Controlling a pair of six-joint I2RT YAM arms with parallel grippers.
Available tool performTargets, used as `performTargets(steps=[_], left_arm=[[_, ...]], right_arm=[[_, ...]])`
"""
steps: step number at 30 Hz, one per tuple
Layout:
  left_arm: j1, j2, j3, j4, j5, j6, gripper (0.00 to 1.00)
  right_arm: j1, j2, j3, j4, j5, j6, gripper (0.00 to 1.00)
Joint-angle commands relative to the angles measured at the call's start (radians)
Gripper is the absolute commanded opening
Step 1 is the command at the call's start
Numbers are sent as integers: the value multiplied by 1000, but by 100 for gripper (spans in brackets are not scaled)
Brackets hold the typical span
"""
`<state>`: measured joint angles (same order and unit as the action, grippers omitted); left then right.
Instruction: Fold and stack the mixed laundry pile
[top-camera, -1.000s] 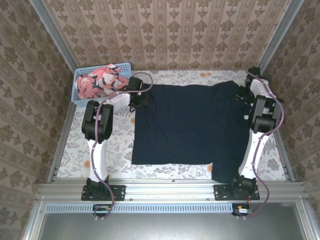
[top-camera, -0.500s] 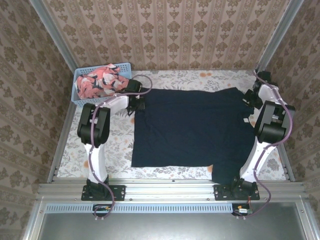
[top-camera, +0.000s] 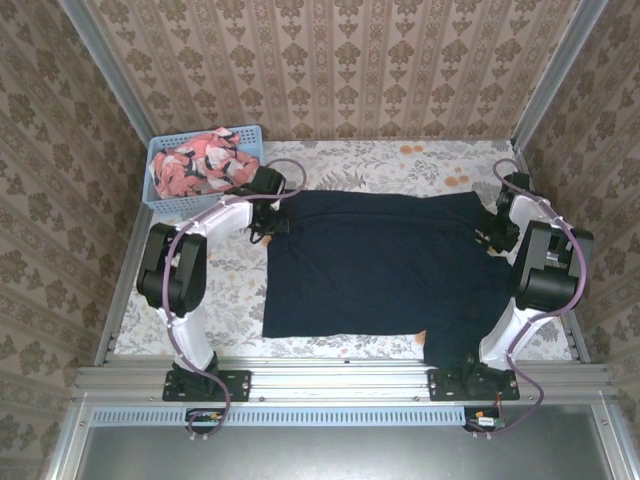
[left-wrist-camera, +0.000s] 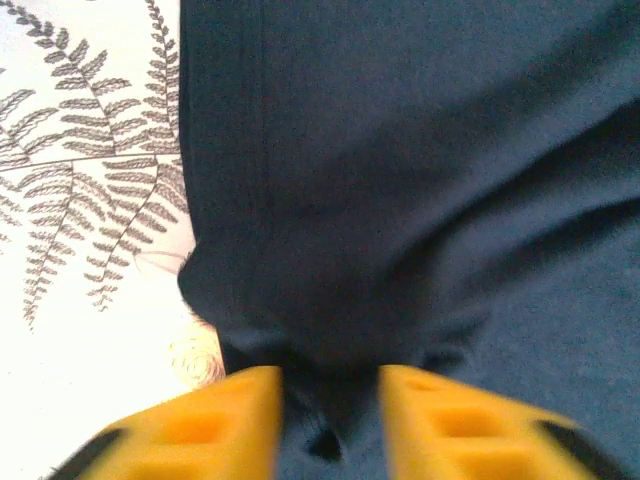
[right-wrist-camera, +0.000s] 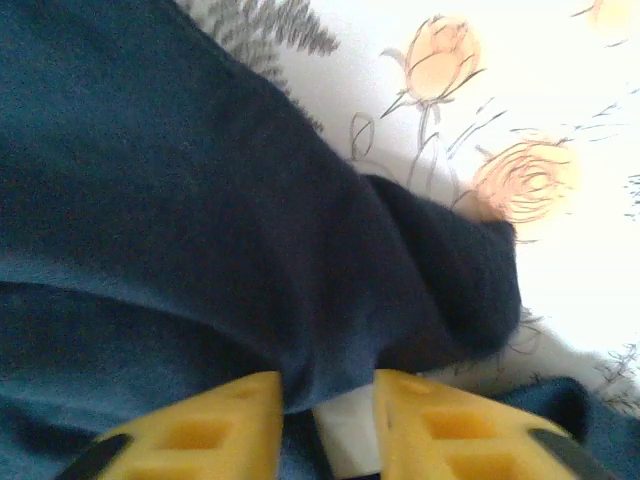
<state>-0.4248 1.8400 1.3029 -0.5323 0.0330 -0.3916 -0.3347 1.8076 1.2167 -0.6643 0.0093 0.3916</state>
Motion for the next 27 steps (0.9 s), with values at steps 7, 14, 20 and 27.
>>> performTargets(steps=[7, 14, 20, 27], left_arm=[[6, 29, 226, -25, -80, 63, 94], [10, 158, 331, -25, -74, 60, 91], [18, 160, 296, -12, -66, 38, 91], [26, 135, 231, 10, -44, 8, 90]], right_arm=[[11, 77, 324, -1, 57, -88, 63], [16, 394, 651, -45, -77, -98, 56], [32, 508, 769, -59, -135, -107, 55], [44, 615, 874, -117, -160, -98, 41]])
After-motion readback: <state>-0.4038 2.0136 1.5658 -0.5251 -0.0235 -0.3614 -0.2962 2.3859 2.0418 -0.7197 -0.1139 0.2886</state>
